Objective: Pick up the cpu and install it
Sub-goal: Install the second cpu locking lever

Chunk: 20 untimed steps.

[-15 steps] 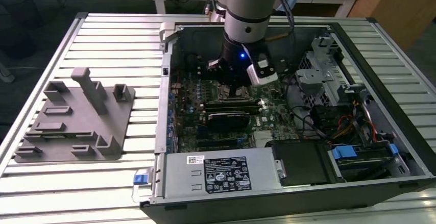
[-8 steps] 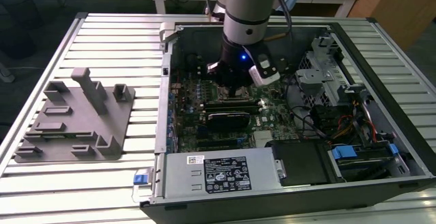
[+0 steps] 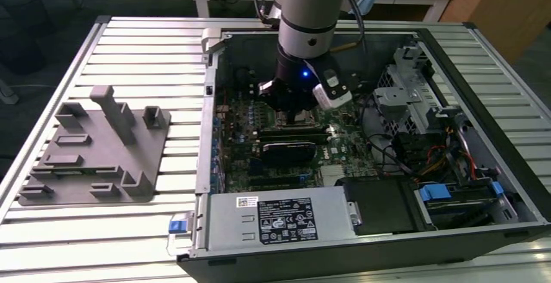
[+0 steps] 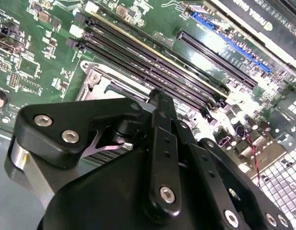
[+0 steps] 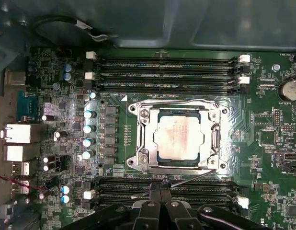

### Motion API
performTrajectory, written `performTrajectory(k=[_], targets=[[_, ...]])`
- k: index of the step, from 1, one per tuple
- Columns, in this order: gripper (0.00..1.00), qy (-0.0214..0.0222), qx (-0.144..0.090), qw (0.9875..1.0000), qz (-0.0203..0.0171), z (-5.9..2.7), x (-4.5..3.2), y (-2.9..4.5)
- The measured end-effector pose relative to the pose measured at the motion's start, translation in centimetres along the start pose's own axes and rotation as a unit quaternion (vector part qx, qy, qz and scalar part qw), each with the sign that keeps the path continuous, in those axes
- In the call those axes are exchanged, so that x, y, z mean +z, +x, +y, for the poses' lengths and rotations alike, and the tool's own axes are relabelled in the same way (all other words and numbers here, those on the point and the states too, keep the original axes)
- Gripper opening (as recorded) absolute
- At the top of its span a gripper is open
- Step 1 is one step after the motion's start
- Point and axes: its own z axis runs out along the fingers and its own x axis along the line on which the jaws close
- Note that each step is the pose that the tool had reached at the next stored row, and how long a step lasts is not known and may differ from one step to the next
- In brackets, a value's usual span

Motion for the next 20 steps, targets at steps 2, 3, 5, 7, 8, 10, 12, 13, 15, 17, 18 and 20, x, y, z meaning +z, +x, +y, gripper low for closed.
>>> performTrajectory(k=[2, 3, 5, 7, 8, 10, 12, 13, 15, 17, 18, 20], targets=[[0.11, -0.0004, 0.000, 1.0000, 0.0000, 0.00, 0.01, 0.01], [0.11, -0.0033, 0.000, 1.0000, -0.0001, -0.03, 0.02, 0.02], [0.11, -0.0090, 0.000, 1.0000, -0.0004, -0.15, 0.09, 0.04], [0.11, -0.0109, 0.000, 0.9999, -0.0004, -0.33, 0.19, 0.07], [0.11, -0.0115, 0.000, 0.9999, -0.0005, -0.45, 0.25, 0.08], [0.11, -0.0129, 0.000, 0.9999, -0.0005, -0.66, 0.37, 0.11], [0.11, -0.0159, 0.000, 0.9999, -0.0006, -0.83, 0.51, 0.16], [0.11, -0.0180, -0.001, 0.9998, -0.0007, -0.92, 0.59, 0.20], [0.11, -0.0220, -0.001, 0.9998, -0.0008, -1.06, 0.74, 0.30], [0.11, -0.0275, -0.001, 0.9996, -0.0010, -1.15, 0.85, 0.45], [0.11, -0.0305, -0.001, 0.9995, -0.0011, -1.19, 0.90, 0.53], [0.11, -0.0364, -0.001, 0.9993, -0.0013, -1.26, 1.00, 0.73]])
